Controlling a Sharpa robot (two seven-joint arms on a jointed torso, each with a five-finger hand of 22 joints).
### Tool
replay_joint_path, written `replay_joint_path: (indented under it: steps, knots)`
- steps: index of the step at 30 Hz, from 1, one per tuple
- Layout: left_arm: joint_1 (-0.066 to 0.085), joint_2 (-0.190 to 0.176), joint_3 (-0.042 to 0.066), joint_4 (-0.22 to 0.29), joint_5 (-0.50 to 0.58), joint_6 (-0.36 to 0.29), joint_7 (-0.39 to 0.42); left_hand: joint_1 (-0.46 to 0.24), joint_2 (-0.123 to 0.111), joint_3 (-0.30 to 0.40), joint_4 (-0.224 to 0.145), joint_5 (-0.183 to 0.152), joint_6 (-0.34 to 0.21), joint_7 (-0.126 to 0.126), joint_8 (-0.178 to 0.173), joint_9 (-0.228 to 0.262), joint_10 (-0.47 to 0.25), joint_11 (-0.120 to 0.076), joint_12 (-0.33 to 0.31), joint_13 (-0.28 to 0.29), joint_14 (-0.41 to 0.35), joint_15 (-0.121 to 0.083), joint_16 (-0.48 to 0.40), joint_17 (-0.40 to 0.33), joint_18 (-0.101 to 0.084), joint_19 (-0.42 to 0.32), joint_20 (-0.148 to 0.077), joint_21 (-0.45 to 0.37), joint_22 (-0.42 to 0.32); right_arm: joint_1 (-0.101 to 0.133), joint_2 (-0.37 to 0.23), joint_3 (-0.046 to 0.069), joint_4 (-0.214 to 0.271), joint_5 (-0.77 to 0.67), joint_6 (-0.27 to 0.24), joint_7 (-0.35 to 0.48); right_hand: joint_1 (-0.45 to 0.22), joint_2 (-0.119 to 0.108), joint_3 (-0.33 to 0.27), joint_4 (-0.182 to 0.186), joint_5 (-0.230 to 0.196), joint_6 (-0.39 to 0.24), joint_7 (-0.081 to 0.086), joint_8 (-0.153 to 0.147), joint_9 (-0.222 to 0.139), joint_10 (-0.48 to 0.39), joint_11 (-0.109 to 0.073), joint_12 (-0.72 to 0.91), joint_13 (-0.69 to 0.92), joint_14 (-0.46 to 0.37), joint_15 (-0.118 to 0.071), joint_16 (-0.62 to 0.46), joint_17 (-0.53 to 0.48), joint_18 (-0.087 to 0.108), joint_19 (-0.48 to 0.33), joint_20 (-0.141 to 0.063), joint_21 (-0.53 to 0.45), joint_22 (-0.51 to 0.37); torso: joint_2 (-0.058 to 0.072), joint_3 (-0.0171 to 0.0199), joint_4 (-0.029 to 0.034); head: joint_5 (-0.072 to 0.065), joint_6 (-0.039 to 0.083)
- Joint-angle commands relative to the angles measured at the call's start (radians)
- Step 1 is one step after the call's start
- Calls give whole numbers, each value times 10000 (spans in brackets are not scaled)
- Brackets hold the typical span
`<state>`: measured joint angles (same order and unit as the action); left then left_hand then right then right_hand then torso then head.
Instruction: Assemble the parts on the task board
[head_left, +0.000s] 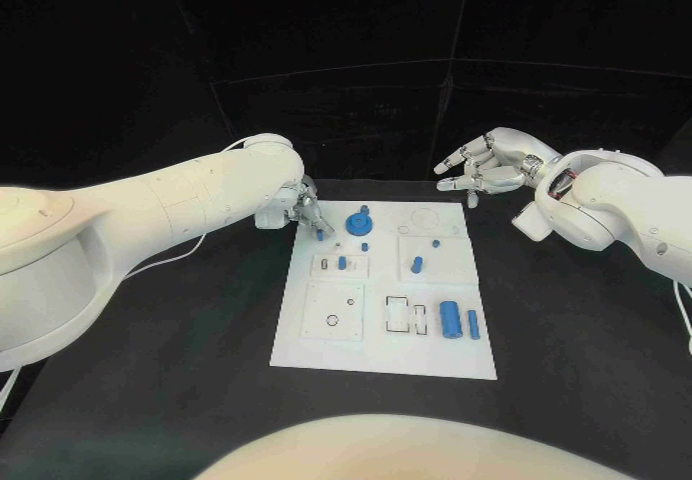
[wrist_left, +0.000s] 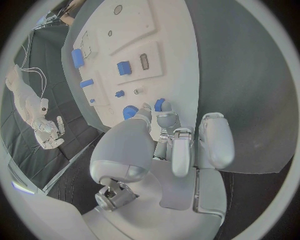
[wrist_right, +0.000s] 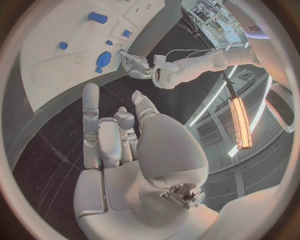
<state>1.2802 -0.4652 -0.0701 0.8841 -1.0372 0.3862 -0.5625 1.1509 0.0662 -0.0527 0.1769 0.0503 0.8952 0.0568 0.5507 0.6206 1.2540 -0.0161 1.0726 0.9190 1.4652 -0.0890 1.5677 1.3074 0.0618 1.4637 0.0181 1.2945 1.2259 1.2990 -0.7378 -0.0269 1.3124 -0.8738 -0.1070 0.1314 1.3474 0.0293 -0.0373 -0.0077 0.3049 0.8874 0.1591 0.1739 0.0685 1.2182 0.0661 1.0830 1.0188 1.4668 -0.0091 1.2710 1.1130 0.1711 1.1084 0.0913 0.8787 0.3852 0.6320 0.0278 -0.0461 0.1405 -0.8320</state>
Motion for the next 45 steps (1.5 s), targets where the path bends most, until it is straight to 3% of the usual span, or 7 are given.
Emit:
replay_joint_path:
  steps: [1, 7, 14, 20, 24, 33, 45]
  knots:
    - [10, -6, -4, -19, 114, 36, -7, 194, 59, 59, -116, -15, 93, 3, -45, -25, 21, -8, 58, -6, 1056, 73, 31, 2634, 119, 58, 59, 51, 14, 23, 1, 7, -7, -4, 84, 42, -21, 58, 13, 56, 36, -63, -26, 69, -3, -71, -4, -51, 2, 48, -37, -61, -13, 135, 83, 18, -52, -9, 4, 0, 1, -10, -12]
    - [9, 7, -4, -27, 181, -53, 44, 762, 477, 478, -480, -11, 66, -41, -81, -88, 5, -49, 48, -17, 1056, 48, 31, 2634, 121, 59, 46, 48, 26, 23, 3, 7, -7, -12, 94, 39, -21, 58, 13, 56, 36, -63, -26, 69, -3, -71, -4, -51, 2, 48, -37, -61, -13, 135, 83, 18, -52, -9, 0, -2, -4, -22, -17]
    - [9, -1, -4, -14, 278, -133, 162, 1981, 888, 1881, -1546, -2, -139, -75, -244, -234, -112, -95, -97, -97, 1056, -22, 31, 2634, 123, 52, -34, 30, 33, 23, -1, 7, -6, -20, 119, 19, -21, 58, 13, 56, 36, -63, -26, 69, -3, -71, -4, -51, 2, 48, -37, -61, -13, 135, 83, 18, -52, -9, -1, -1, -5, -35, -35]
    - [8, -131, -4, 130, 577, -408, 262, 860, 210, 4487, -2172, 43, -139, -18, -50, -236, -10, 2, -169, -194, 1056, 59, 31, 2634, 135, 48, 20, -21, 41, 23, -13, 7, -2, -28, 149, 4, -21, 58, 13, 56, 36, -63, -26, 69, -3, -71, -4, -51, 2, 48, -37, -61, -13, 135, 83, 18, -52, -9, -9, 5, 11, -43, -36]
    - [11, -373, -3, 445, 945, -721, 255, 438, -79, 5389, -2371, -33, -152, -10, 121, -159, -3, -47, -195, -243, 1056, 63, 31, 2634, 145, 30, 30, -91, -14, 23, -36, 7, 4, -30, 172, -13, -21, 58, 13, 56, 36, -63, -26, 69, -3, -71, -4, -51, 2, 48, -37, -61, -13, 135, 83, 18, -52, -9, -8, 5, 24, -83, -38]
    - [72, -1388, -4, 1994, 1627, -1915, 200, -245, -504, 6768, -2595, -18, -205, -29, 510, 35, 81, -62, -196, -286, 1056, 38, 31, 2634, 152, 37, 18, -148, -33, 23, -115, 6, 7, -43, 187, -86, -8, 71, 22, 54, 45, -54, -26, 79, -2, -81, -5, -61, -12, 44, -38, -81, -34, 135, 86, 17, -60, -14, -48, 34, 81, -118, -34]
    - [-55, -2488, -137, 4150, 1031, -3480, 335, -481, -687, 7281, -2666, -12, -205, -66, 704, 114, 178, -91, -132, -242, 1056, 21, 31, 2634, 141, 66, 10, -118, 23, 23, -135, 5, -30, -50, 178, -116, -6, 70, 22, 54, 46, -53, -25, 80, -2, -79, -4, -57, -8, 43, -38, -84, -37, 135, 86, 16, -62, -16, -73, 44, 120, -47, -72]
